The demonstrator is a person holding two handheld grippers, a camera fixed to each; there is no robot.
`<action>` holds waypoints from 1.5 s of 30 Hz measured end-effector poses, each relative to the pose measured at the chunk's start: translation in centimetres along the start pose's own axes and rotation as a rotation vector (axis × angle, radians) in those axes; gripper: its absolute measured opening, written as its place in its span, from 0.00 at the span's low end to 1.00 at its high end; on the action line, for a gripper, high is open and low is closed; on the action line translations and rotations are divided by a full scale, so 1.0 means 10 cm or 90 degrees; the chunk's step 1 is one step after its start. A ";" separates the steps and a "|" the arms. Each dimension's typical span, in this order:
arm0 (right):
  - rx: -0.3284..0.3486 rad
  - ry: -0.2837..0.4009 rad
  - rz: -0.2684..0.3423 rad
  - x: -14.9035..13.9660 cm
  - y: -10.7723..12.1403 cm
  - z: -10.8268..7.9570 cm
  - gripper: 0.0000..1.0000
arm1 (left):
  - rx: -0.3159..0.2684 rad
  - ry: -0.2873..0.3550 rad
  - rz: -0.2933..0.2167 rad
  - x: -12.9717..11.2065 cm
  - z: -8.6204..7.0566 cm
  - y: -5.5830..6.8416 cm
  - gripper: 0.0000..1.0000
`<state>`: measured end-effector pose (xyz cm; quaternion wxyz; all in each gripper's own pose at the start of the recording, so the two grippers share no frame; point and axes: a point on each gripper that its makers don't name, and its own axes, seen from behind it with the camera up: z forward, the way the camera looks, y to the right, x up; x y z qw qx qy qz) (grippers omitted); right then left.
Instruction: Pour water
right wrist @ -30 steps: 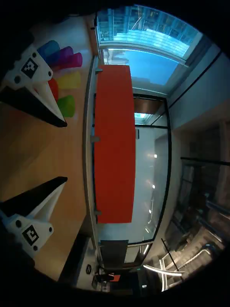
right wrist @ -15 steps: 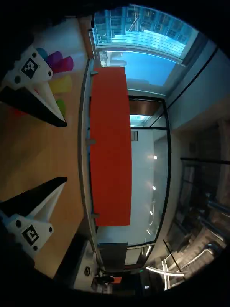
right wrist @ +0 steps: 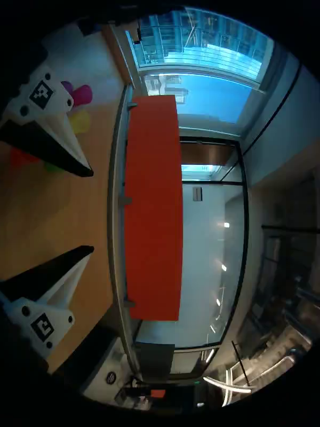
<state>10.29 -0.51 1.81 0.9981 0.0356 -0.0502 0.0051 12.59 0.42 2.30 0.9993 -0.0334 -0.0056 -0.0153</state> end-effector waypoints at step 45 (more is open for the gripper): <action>0.097 0.023 -0.006 0.85 -0.13 0.06 0.99 | -0.147 -0.029 0.009 0.77 0.20 0.63 0.90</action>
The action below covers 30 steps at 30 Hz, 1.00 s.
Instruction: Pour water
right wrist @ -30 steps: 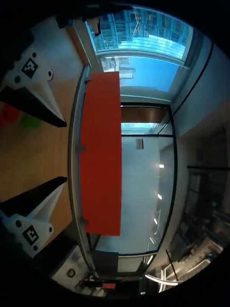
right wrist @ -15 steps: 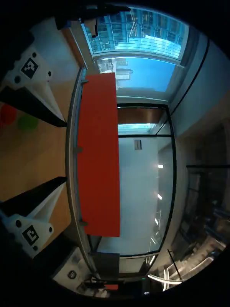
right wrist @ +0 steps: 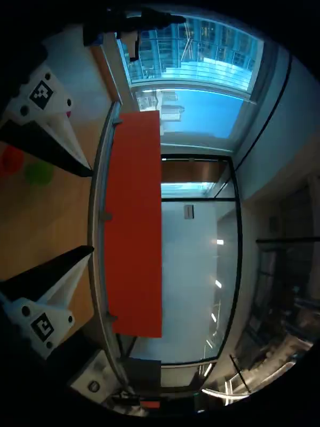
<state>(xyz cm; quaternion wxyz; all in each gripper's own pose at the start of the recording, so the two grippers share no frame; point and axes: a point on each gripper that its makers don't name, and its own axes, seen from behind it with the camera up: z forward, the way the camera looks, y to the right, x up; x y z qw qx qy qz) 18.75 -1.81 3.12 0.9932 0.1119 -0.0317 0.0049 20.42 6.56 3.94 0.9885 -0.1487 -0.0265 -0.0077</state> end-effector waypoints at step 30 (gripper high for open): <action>0.209 -0.044 -0.061 0.00 -0.63 -0.17 0.99 | -0.262 -0.036 0.039 -0.22 -0.23 0.90 0.90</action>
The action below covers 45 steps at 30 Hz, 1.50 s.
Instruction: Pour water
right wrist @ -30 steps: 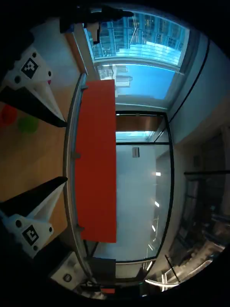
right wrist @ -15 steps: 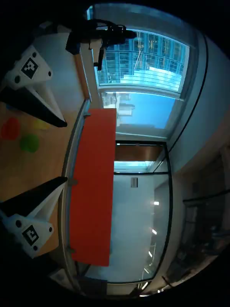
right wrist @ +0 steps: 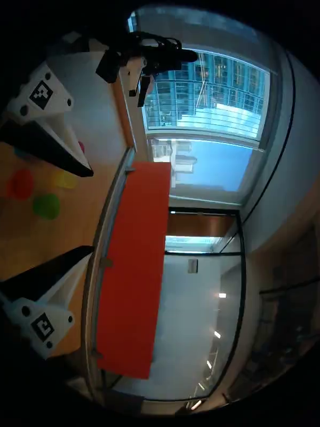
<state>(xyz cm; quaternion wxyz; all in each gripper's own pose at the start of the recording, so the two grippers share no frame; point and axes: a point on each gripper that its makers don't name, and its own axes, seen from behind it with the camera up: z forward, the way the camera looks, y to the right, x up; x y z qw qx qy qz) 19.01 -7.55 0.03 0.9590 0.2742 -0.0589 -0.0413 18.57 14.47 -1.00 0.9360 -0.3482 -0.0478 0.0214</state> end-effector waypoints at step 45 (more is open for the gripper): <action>0.064 -0.133 -0.021 -0.52 -0.15 0.05 1.00 | -0.186 -0.144 0.037 -1.02 0.19 0.94 0.90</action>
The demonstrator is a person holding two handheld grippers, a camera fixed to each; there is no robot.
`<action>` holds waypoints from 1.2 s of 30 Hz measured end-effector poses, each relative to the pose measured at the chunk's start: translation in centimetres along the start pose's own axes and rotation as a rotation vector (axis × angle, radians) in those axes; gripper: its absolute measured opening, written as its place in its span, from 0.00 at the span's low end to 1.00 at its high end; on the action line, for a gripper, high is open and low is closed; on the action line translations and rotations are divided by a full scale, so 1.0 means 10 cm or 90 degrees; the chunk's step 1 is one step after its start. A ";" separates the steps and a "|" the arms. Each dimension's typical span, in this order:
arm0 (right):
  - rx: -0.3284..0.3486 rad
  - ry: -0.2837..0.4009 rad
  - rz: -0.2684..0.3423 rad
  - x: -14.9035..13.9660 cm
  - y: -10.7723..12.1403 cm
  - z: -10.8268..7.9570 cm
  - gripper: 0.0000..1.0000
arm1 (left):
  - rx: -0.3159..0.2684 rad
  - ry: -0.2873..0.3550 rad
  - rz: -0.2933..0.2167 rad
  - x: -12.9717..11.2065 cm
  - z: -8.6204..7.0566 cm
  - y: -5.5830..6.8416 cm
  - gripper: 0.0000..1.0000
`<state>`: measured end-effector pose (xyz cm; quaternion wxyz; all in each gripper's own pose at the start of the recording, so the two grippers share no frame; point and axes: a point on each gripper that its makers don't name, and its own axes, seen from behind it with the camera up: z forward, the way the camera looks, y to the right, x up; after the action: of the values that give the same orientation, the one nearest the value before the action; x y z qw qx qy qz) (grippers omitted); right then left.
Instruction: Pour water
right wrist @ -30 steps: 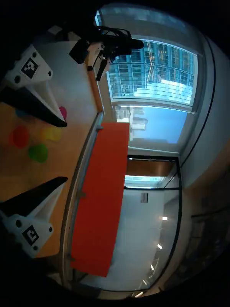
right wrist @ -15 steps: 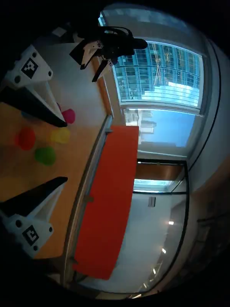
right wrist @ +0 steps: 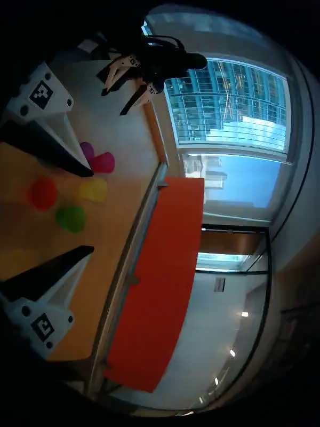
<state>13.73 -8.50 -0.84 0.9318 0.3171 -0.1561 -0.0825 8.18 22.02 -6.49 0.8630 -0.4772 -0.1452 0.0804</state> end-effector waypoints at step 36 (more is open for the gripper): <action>0.020 -0.057 0.004 -0.34 0.10 0.45 1.00 | -0.043 -0.104 0.041 -0.80 0.73 0.27 0.90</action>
<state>9.06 -9.42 2.31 0.9191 0.3270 -0.2002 -0.0911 -1.81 27.09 -6.53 0.8286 -0.5022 -0.2027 0.1418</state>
